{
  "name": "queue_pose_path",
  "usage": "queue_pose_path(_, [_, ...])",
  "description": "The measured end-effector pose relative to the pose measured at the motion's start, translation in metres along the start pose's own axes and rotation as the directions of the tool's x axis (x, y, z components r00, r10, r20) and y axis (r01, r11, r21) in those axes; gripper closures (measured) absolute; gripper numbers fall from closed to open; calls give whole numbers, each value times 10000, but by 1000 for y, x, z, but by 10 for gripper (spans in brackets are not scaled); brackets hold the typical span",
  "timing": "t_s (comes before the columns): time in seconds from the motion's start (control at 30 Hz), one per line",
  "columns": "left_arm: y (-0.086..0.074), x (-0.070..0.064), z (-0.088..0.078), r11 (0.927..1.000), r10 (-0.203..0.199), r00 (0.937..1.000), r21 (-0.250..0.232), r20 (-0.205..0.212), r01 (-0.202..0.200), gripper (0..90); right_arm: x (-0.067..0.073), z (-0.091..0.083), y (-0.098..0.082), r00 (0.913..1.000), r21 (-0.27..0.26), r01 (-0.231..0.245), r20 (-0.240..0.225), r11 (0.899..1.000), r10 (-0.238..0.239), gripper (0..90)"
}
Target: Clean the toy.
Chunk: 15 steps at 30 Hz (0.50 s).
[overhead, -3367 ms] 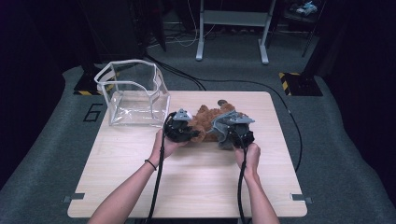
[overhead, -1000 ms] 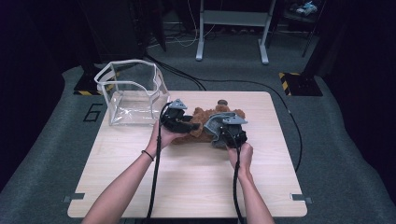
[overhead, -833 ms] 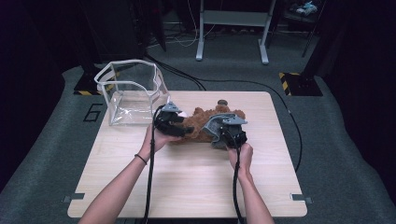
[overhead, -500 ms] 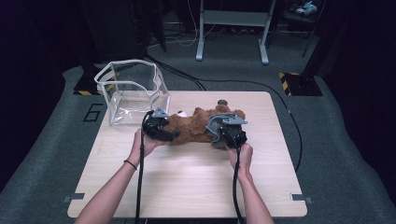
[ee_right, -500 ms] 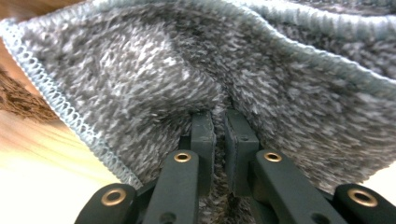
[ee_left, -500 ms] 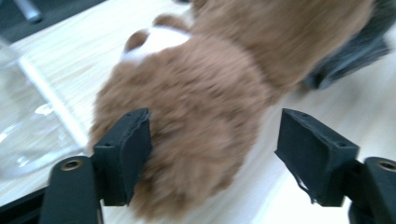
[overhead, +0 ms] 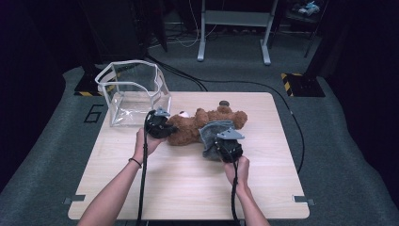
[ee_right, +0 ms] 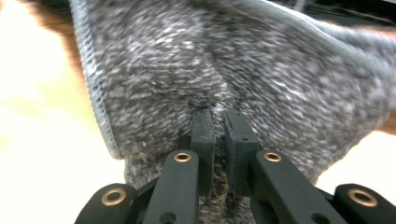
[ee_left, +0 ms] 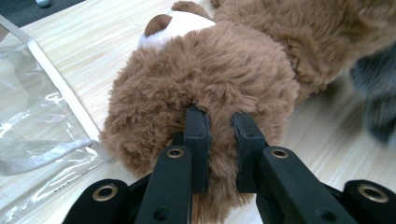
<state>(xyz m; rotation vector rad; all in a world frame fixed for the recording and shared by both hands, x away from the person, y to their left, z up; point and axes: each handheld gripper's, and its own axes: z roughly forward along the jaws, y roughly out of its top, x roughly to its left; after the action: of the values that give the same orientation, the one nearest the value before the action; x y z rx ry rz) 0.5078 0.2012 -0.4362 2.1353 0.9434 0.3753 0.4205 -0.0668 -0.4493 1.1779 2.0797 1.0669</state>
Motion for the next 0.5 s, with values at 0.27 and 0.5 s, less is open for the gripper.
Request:
queue_pose_path(0.27, [1, 0, 0, 9996, -277, 9994, -98, 207, 280, 799, 42, 41, 5, 9881, 365, 1363, -768, 9900, -1332, 838])
queue_pose_path(0.5, [2, 0, 1, 9998, -158, 9994, -101, 304, 162, 799, 61, 66, 12, 9781, 669, 1895, -1004, 9796, -1824, 837])
